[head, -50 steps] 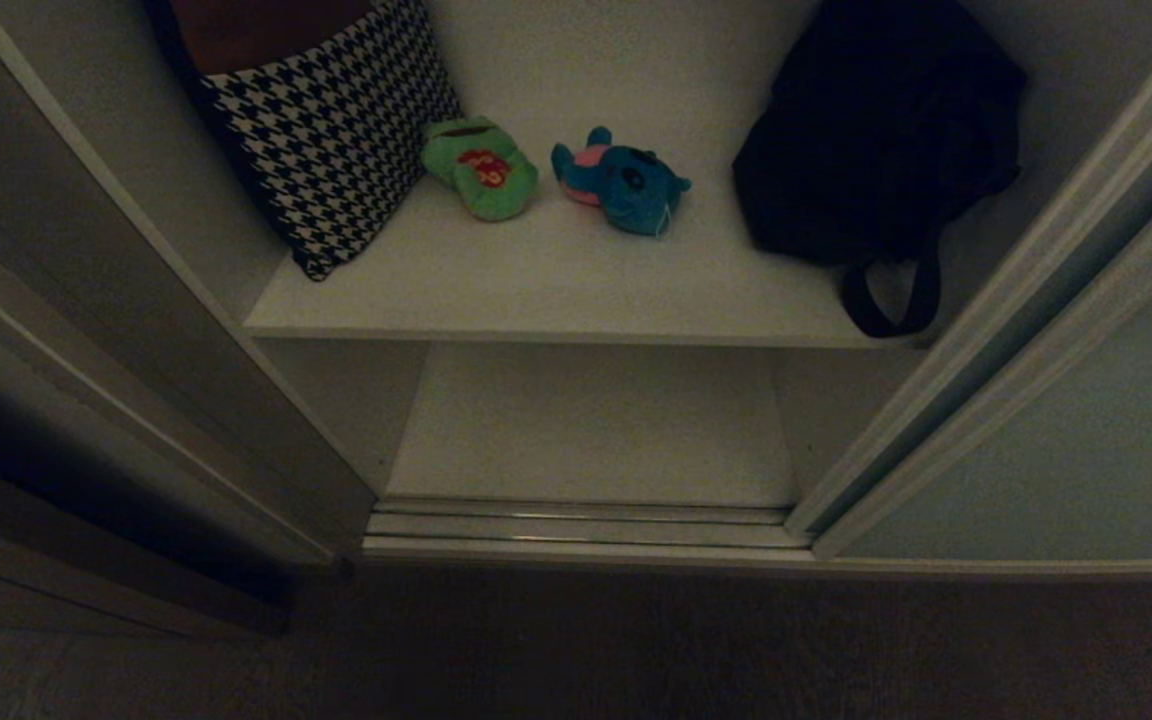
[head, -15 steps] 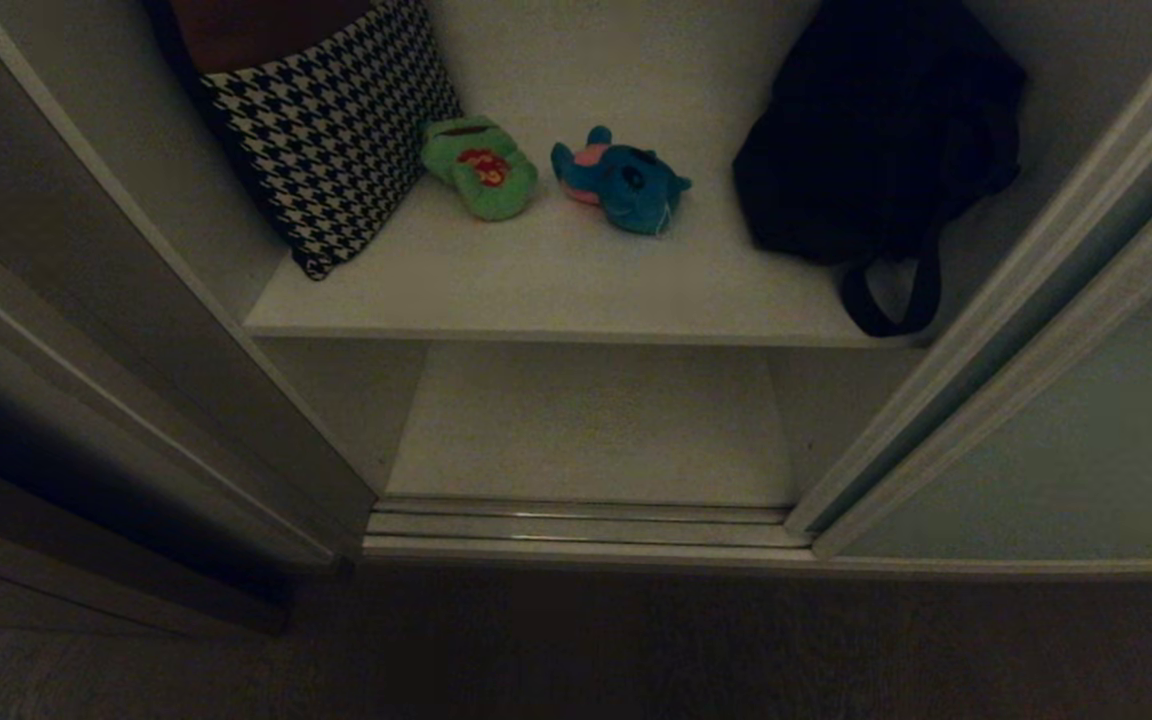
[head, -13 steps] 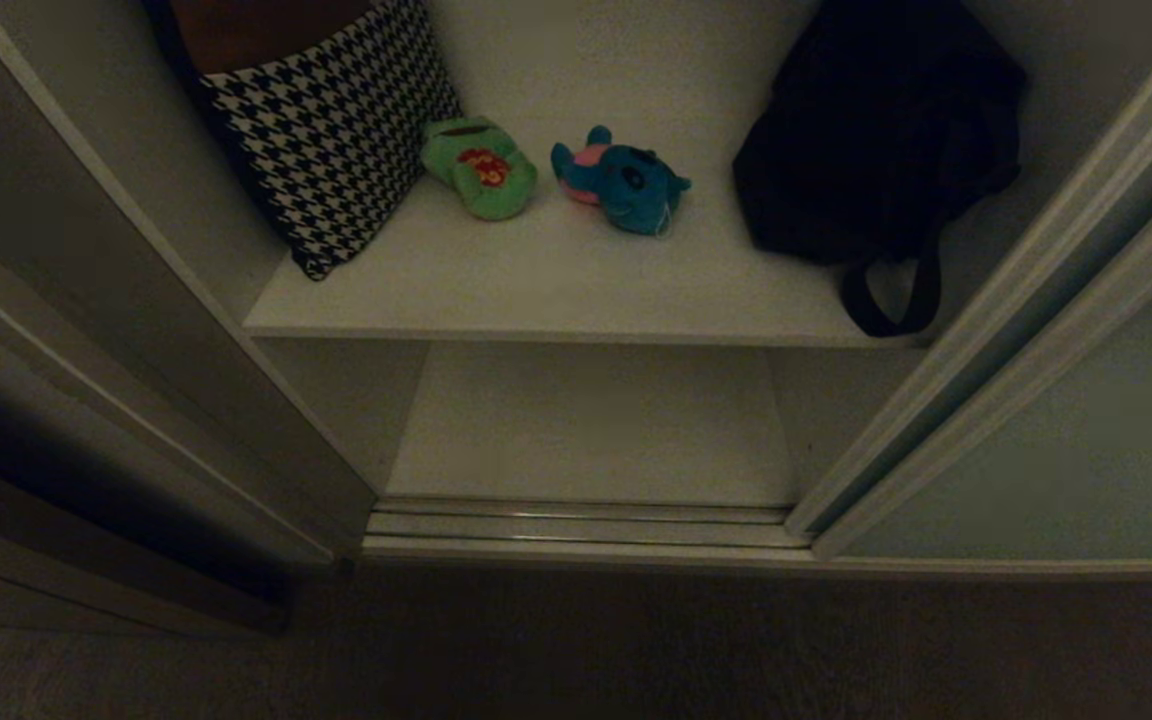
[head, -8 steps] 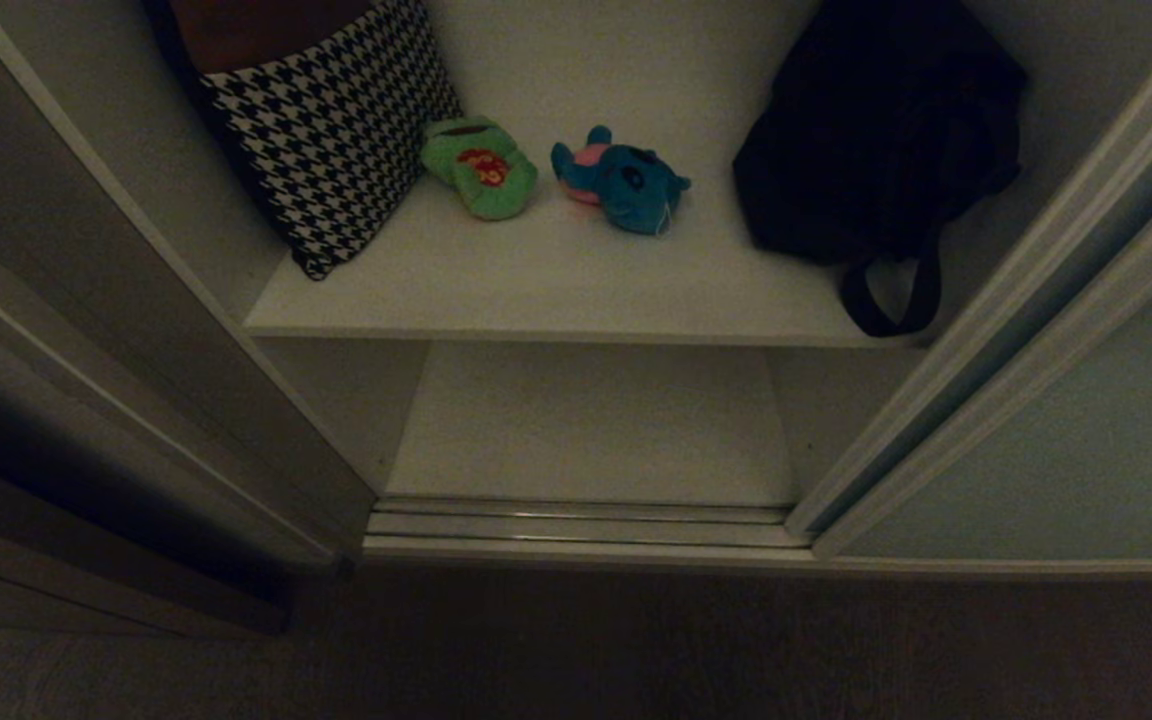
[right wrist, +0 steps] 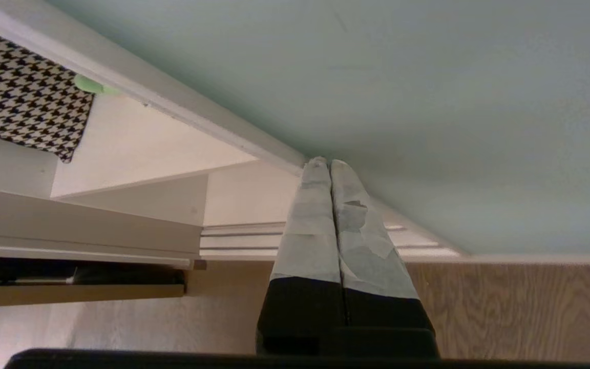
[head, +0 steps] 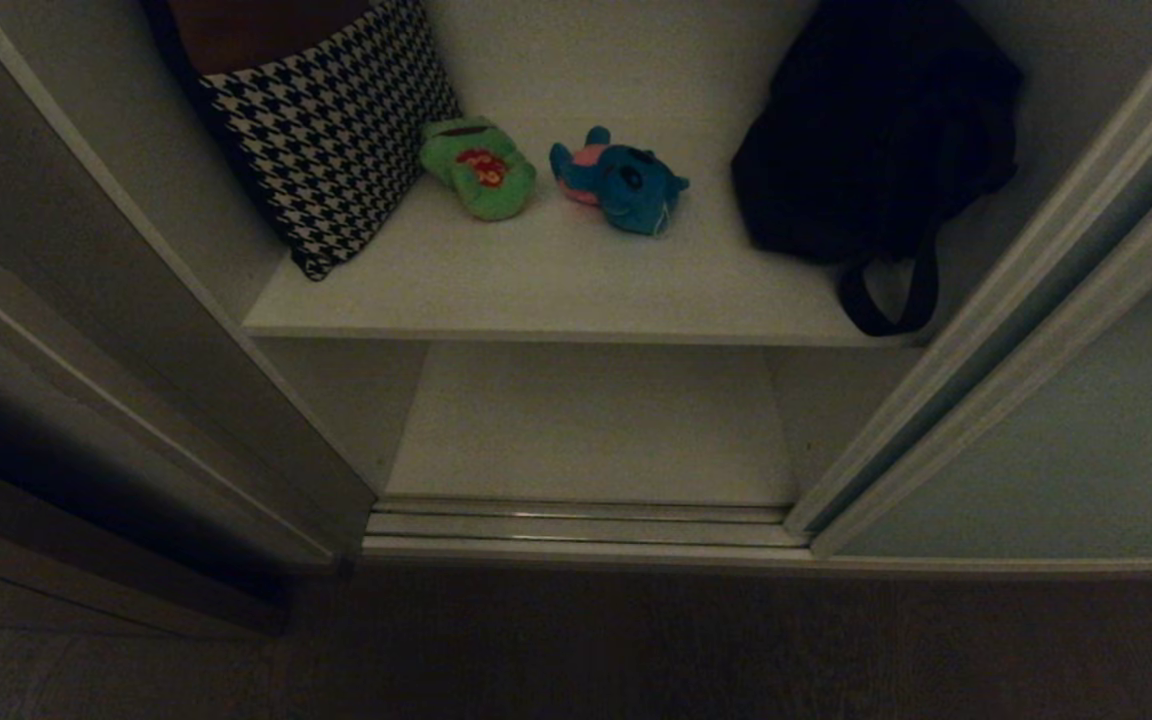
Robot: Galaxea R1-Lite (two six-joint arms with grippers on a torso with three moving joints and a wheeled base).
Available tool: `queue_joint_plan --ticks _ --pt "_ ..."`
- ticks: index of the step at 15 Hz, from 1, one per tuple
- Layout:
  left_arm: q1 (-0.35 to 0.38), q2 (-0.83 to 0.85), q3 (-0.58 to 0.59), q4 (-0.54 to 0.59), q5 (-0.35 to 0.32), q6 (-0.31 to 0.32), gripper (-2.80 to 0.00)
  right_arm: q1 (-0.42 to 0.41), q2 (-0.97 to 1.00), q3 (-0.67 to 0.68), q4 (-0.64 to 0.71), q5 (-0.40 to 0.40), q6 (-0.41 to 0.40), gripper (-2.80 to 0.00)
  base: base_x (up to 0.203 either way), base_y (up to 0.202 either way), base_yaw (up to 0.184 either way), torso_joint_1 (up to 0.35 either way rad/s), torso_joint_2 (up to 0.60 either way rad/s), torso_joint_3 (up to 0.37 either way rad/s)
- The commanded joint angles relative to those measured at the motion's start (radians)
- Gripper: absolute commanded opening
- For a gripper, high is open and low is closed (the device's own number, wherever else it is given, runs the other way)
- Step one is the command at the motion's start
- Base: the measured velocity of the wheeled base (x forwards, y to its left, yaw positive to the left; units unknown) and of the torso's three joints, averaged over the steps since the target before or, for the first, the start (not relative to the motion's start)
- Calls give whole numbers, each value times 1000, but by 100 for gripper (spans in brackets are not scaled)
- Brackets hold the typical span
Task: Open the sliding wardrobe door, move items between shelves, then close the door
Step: Close the door
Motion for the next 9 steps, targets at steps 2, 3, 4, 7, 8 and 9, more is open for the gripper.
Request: queue_joint_plan --ticks 2,3,4,7,8,9 --pt "0 2 0 0 0 0 -280 7 0 6 -16 7 3 -280 0 0 0 0 0 0" --pt "0 2 0 0 0 0 -280 28 -3 6 -16 4 4 -280 0 0 0 0 0 0" --pt "0 2 0 0 0 0 -280 64 -6 6 -17 1 5 -280 0 0 0 0 0 0" --pt "0 3 0 0 0 0 -280 165 -13 -5 -23 -36 5 -280 0 0 0 0 0 0" --pt "0 2 0 0 0 0 -280 205 -15 -4 -29 -45 5 -280 0 0 0 0 0 0" --pt "0 2 0 0 0 0 -280 249 -22 -2 -29 -51 5 -280 0 0 0 0 0 0"
